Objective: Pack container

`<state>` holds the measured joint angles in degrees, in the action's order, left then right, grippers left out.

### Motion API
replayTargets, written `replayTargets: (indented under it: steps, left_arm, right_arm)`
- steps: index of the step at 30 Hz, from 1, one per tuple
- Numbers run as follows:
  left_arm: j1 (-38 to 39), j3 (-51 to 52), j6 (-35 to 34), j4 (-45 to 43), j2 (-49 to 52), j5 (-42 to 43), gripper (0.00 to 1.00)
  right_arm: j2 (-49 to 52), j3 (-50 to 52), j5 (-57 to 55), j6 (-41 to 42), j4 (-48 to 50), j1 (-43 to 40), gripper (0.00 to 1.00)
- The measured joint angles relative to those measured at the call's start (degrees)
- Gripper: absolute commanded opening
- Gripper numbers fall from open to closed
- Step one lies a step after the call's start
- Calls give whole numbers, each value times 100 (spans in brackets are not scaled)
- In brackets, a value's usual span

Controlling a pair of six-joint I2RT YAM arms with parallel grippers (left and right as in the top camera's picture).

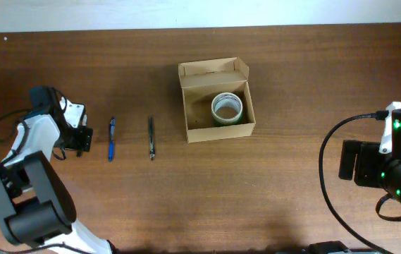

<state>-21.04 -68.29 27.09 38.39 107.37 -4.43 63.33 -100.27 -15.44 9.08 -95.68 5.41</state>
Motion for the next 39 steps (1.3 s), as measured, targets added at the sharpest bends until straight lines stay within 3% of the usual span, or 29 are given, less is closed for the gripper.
replayTargets:
  steps: [16, 39]
  left_arm:
    - [-4, 0, -372, -365, 144, 94, 73]
    - [-33, -33, -658, -417, 376, 299, 62]
  right_arm:
    - [0, 0, 0, 7, -15, 0, 99]
    - [0, 2, 0, 17, -39, 0, 99]
